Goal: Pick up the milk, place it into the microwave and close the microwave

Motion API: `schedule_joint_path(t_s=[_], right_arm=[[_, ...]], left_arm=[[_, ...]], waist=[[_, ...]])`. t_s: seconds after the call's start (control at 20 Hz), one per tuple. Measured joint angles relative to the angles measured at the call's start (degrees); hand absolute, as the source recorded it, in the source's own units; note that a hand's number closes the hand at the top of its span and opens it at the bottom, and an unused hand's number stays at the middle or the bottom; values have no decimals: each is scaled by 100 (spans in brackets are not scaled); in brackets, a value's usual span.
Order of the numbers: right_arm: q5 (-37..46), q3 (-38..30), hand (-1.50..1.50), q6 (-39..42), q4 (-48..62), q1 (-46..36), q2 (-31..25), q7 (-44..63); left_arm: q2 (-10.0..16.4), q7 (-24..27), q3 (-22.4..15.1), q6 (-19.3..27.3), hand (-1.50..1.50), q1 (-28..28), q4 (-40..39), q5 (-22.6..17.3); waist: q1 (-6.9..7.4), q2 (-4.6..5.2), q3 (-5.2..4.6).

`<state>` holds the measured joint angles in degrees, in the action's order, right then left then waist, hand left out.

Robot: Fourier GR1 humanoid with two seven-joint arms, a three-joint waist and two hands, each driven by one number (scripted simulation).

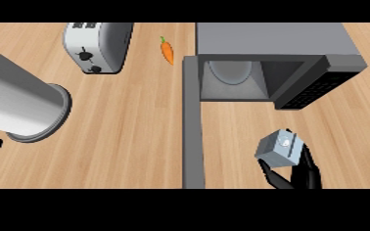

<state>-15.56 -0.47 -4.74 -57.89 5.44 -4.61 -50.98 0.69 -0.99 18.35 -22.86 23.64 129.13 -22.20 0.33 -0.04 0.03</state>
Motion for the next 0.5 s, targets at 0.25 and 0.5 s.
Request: schedule_joint_path(t_s=[0.25,0.5], right_arm=[[308,-188,150,-975,-120,-247,201,-158],[211,-57,150,-1403,-607,-292,349,-40]], left_arm=[[-9,-121,-13,55,-150,-28,67,-80],[-3,44,-60,-28,-150,-5,-111,-62]], waist=[[-16,-2,-3],[-15,-4,-4]])
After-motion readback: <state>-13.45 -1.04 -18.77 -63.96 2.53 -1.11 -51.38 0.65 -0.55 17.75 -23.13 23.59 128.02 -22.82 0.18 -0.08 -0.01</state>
